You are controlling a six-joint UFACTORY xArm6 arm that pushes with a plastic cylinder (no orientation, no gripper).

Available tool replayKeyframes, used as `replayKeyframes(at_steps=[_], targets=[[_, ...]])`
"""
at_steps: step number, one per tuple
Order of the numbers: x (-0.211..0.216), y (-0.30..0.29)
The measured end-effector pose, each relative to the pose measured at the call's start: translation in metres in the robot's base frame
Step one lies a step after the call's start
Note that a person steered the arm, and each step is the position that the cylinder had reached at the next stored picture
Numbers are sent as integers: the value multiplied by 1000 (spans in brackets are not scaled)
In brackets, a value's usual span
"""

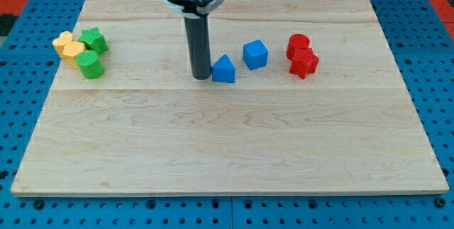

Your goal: Move blue triangle closer to the blue cube

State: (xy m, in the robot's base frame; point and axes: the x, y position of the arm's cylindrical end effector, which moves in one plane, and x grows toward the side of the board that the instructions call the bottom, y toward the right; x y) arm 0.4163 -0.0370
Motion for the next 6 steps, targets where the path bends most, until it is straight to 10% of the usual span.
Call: replayKeyframes(at_steps=[6], targets=[[-22, 36]])
